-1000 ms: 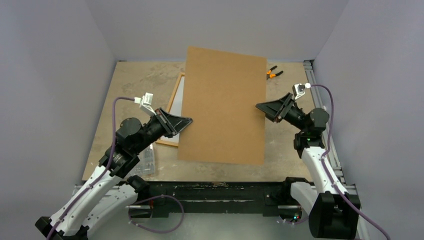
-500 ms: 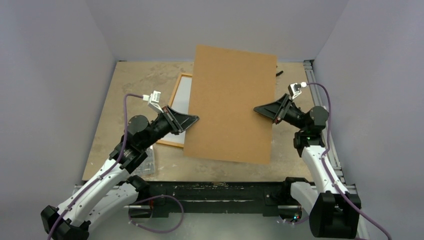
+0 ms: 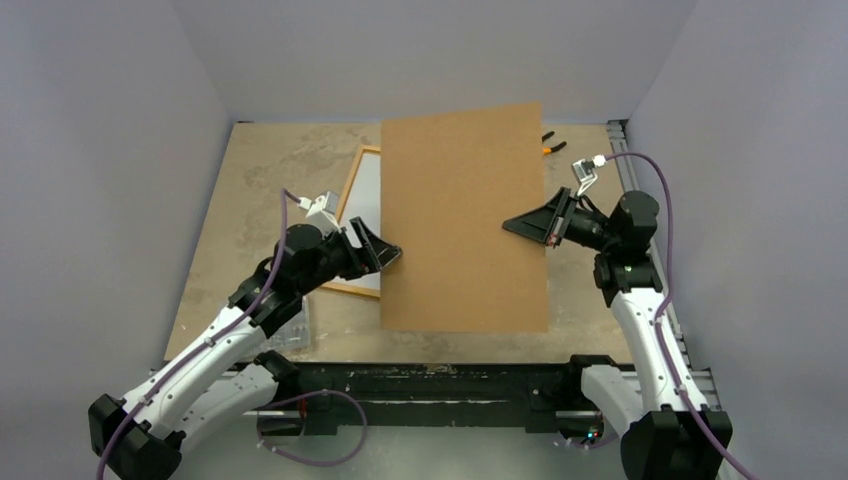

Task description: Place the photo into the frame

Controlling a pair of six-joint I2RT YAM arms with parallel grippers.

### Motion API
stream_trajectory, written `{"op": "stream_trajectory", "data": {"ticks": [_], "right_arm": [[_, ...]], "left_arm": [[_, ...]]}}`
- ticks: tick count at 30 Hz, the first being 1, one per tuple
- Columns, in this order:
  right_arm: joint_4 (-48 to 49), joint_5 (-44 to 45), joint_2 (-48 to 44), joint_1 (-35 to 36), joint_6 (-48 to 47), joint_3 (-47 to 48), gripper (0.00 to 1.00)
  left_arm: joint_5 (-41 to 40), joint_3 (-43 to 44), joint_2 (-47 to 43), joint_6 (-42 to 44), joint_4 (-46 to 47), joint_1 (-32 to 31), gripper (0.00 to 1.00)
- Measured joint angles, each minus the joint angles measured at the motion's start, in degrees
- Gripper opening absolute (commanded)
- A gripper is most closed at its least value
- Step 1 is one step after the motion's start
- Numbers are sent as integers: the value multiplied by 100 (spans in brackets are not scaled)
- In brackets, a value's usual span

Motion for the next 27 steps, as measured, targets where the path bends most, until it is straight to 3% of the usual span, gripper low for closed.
{"op": "stream_trajectory", "data": {"ticks": [7,10,19,27], "right_arm": [[-1016,267,50,11,-789,52,0],[-1912,684,173,13,-1412,223,0],[-4297,2321,804,13,-2916,1639,0],[-5914,3665,1427,13,-3600,3338,0]], "left_arm": [[57,0,313,83,42,0,87],[-37,42,393,140,-251,0,91],[-765,763,396,522,-1528,0,95],[-710,990,516,682,-1751,0,95]]}}
